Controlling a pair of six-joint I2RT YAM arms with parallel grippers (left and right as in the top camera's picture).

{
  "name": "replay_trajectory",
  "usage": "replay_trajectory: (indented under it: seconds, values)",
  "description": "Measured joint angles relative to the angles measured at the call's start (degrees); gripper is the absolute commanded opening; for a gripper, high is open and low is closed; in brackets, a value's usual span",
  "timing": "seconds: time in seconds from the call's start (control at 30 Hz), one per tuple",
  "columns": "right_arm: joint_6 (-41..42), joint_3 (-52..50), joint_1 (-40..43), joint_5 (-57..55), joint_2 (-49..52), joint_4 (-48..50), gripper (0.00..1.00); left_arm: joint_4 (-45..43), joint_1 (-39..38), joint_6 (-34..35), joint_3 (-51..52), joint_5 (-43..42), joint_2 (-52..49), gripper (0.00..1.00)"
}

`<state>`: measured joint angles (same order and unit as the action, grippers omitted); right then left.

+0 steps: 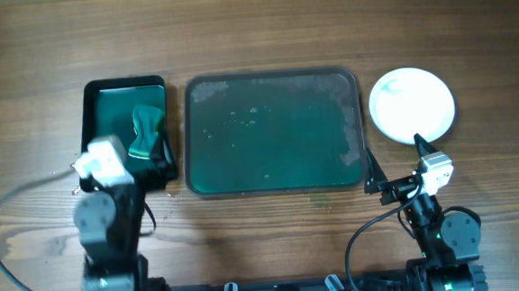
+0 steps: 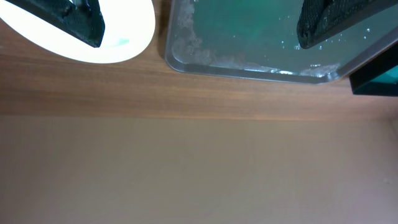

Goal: Clean dirty plates on tray and stack at the side

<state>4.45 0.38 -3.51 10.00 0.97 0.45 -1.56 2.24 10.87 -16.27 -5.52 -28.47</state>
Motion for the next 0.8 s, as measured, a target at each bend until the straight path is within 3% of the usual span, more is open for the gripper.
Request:
replay_trajectory:
  seconds: [0.27, 0.8]
  values:
    - [0.0, 0.0, 0.0, 0.0, -0.09, 0.0, 1.0, -1.2, 0.0, 0.2, 11.91, -0.2, 14.1, 1.0]
    - [0.0, 0.0, 0.0, 0.0, -0.09, 0.0, 1.0, 5.46, 0.0, 0.17, 15.5, -0.17, 26.77, 1.0]
